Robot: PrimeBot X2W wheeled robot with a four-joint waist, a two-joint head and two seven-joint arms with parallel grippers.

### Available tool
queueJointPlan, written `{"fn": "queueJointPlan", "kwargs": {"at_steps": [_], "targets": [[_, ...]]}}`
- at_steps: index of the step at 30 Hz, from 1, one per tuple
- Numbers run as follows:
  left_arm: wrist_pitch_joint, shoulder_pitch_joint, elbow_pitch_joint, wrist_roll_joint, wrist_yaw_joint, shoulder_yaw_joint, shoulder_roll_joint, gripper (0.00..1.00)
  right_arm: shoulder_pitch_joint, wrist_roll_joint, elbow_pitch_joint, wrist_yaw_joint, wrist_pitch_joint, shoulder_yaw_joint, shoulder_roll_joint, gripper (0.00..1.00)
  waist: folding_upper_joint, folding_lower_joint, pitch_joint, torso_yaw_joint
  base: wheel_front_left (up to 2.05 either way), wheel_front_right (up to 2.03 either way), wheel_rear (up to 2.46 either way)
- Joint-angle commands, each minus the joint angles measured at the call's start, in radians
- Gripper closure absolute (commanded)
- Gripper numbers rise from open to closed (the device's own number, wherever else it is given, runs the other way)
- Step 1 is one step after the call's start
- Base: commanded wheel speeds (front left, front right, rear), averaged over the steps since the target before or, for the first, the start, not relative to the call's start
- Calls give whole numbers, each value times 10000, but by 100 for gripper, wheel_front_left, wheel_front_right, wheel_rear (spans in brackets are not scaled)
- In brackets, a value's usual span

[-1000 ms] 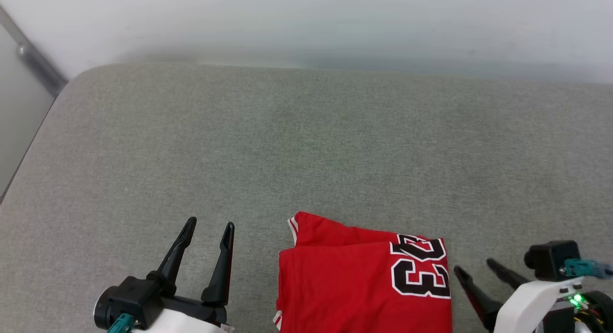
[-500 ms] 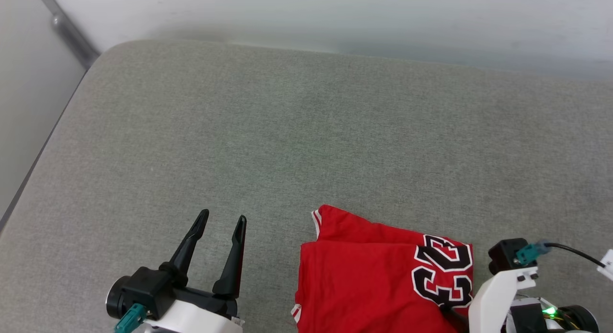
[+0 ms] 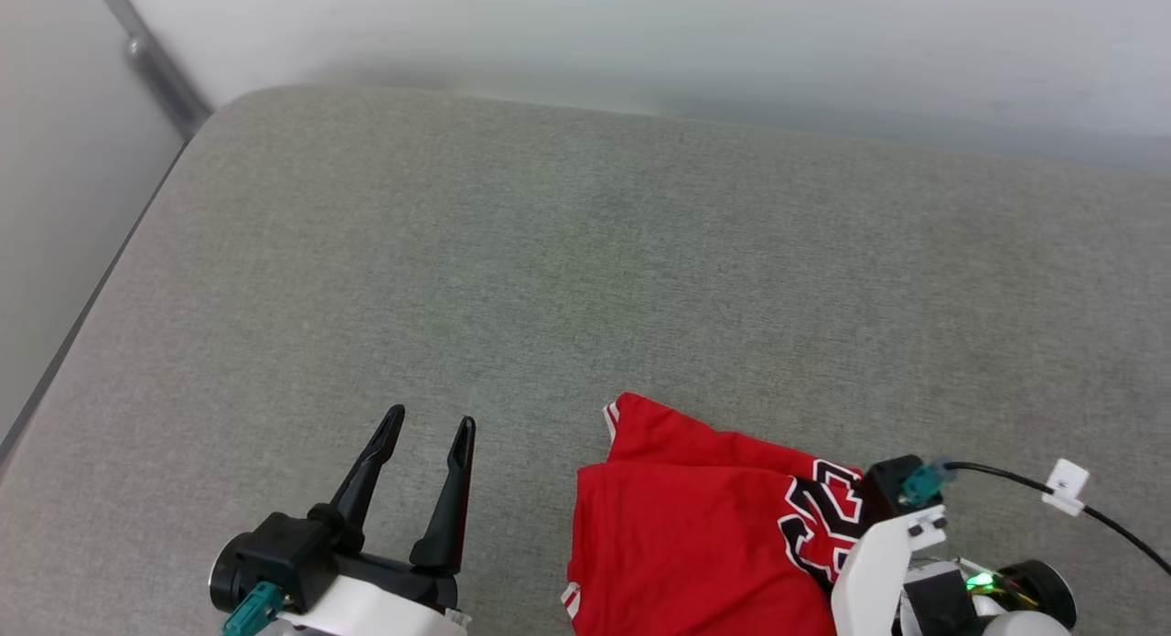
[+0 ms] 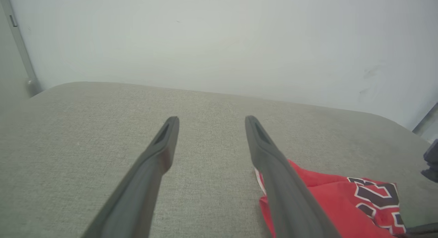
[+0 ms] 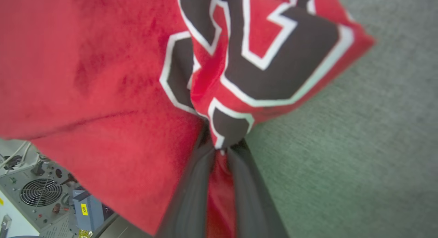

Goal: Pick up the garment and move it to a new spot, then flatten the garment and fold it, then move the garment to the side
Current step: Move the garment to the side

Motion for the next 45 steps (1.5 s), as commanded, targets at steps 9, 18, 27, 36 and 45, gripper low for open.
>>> {"fn": "queueJointPlan", "kwargs": {"at_steps": [9,18,27,36,45], "targets": [[-20,171,-249,57,-12,-77,-29,0,-1158,-974,-799,-13,-435,1611,-2437,100,-1,0,-42,-1616,0,0,0],[-20,-517,-626,404,-12,-766,111,0,-2249,-797,-1679,-11,-510,2675,-5690,100,-1,0,950,-3684,0,0,0],[-20,-1959,-968,621,-12,-1707,744,0,-3694,-1015,-47,-13,-2301,2328,-7289,100,-1,0,2690,-4871,0,0,0],[-20,-3053,-1655,746,-12,-2201,1301,0,-4708,-1572,3081,-14,-4455,1116,-7692,100,-1,0,4125,-4973,0,0,0],[-20,-3365,-2157,798,-12,-2385,1551,0,-5533,-2206,5532,-14,-5847,-173,-7486,100,-1,0,4644,-4800,0,0,0]]}}
